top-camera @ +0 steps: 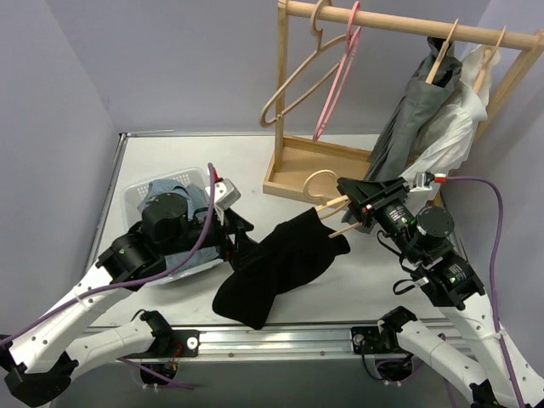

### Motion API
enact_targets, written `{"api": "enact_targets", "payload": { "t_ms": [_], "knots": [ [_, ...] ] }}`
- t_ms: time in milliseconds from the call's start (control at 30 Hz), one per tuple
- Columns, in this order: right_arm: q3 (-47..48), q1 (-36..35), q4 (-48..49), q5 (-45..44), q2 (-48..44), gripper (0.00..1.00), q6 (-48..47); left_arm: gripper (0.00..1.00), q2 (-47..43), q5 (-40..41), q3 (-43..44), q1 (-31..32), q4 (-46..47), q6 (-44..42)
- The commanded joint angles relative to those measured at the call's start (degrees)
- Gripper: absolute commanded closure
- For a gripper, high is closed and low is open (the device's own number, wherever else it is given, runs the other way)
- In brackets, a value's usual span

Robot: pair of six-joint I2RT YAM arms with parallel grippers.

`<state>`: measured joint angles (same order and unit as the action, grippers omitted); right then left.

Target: Remove the skirt from the hanger

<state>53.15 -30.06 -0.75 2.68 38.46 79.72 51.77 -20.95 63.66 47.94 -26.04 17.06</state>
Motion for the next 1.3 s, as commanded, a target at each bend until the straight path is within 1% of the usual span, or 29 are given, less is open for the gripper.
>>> {"api": "enact_targets", "payload": {
  "t_ms": [0, 100, 267, 333, 367, 400, 433, 467, 500, 533, 567, 600, 633, 667, 700, 733, 767, 800, 833, 867, 900, 933, 967, 1033, 1067, 1167, 1267],
  "knots": [
    [4.42, -0.17, 4.45, -1.62, -0.40, 1.00, 2.37, 0.06, -1.58, -2.34, -3.18, 0.22, 1.26, 2.36],
    [6.00, -0.26, 4.27, -1.80, -0.14, 1.00, 2.19, 0.06, -1.58, -1.99, -5.91, 0.13, 0.47, 3.32],
    [8.11, -0.17, 3.04, -2.50, -0.14, 1.00, 1.40, 0.06, -2.46, -6.38, -11.00, 0.22, 4.06, 7.01],
    [8.03, -0.17, 2.95, -2.50, -0.40, 1.00, 1.40, 0.06, -2.90, -7.78, -11.71, 0.22, 4.68, 7.55],
    [7.94, -0.17, 2.86, -2.50, -0.57, 1.00, 1.49, 0.03, -3.07, -8.05, -12.06, 0.22, 4.95, 8.07],
    [7.76, -0.17, 2.69, -2.50, -0.84, 1.00, 1.57, 0.02, -2.99, -8.32, -11.98, 0.22, 4.77, 8.16],
    [7.76, -0.17, 2.51, -2.50, -0.93, 1.00, 1.66, 0.12, -2.81, -8.75, -11.80, 0.22, 4.25, 8.25],
    [7.85, -0.17, 1.64, -3.98, -1.28, 1.00, 1.58, 0.38, -2.12, -8.67, -11.63, 0.22, 2.33, 8.43],
    [8.55, -0.17, 1.02, -5.47, -1.80, 1.00, 1.40, 0.54, -1.67, -7.63, -10.67, 0.13, 0.75, 8.52],
    [9.34, -0.17, 0.15, -6.45, -2.07, 1.00, 0.36, 0.74, -1.24, -5.96, -10.05, 0.13, -1.01, 8.60],
    [10.30, -0.17, -3.86, -7.59, -2.24, 1.00, -0.87, 0.92, -0.62, -0.90, -9.52, 0.05, -4.86, 8.52],
    [11.70, -0.26, -6.08, -8.90, -2.07, 1.00, -2.19, 0.97, -0.53, 1.68, -9.00, -0.13, -6.72, 8.34],
    [14.76, -0.17, -8.36, -11.35, -1.98, 1.00, -3.60, 0.98, -0.53, 4.49, -7.51, -0.30, -8.13, 8.25],
    [16.01, -0.26, -11.95, -12.25, -1.81, 1.00, -5.87, 0.98, -0.79, 11.47, -6.28, -0.57, -12.06, 8.25],
    [16.89, -0.26, -13.21, -13.04, -1.98, 1.00, -6.85, 0.98, -0.97, 14.76, -4.53, -0.74, -14.19, 7.82],
    [18.03, -0.17, -14.09, -14.01, -2.07, 1.00, -7.47, 0.98, -0.62, 18.54, 0.10, -0.92, -16.39, 7.20],
    [18.48, -0.26, -15.75, -14.45, -2.07, 1.00, -8.43, 0.98, -0.01, 23.10, 3.20, -1.27, -21.80, 5.98],
    [18.92, -0.35, -16.55, -14.80, -2.07, 1.00, -8.97, 0.98, 0.87, 30.89, 6.71, -2.32, -24.47, 4.92],
    [19.71, -0.35, -17.17, -14.89, -1.98, 1.00, -9.32, 0.98, 2.88, 34.28, 13.70, -3.02, -26.76, 3.96],
    [19.98, -0.35, -18.39, -14.81, -1.90, 1.00, -10.02, 0.98, 3.77, 37.09, 17.17, -3.81, -30.35, 1.77],
    [20.24, -0.26, -18.84, -14.81, -1.72, 1.00, -10.29, 0.98, 4.56, 39.82, 20.16, -5.48, -31.34, 0.44],
    [20.42, -0.26, -19.45, -14.63, -1.72, 1.00, -10.64, 0.98, 5.44, 40.28, 25.24, -6.36, -31.78, -0.87],
    [20.59, -0.35, -19.63, -14.54, -1.72, 1.00, -10.99, 0.98, 5.80, 40.72, 27.46, -7.24, -31.96, -2.98],
    [21.03, -0.43, -20.77, -15.07, -1.89, 1.00, -11.61, 0.98, 7.11, 42.39, 31.59, -9.44, -33.01, -4.48],
    [21.73, -0.43, -21.13, -15.77, -1.89, 1.00, -11.87, 0.98, 7.73, 42.74, 35.44, -10.06, -33.45, -6.14],
    [23.23, -0.43, -22.80, -16.30, -1.28, 1.00, -13.62, 0.98, 10.10, 44.85, 41.52, -12.26, -35.30, -9.14],
    [24.99, -0.43, -24.64, -17.79, -0.67, 1.00, -15.12, 0.98, 11.25, 45.65, 44.44, -13.49, -33.91, -11.68]
  ]
}}
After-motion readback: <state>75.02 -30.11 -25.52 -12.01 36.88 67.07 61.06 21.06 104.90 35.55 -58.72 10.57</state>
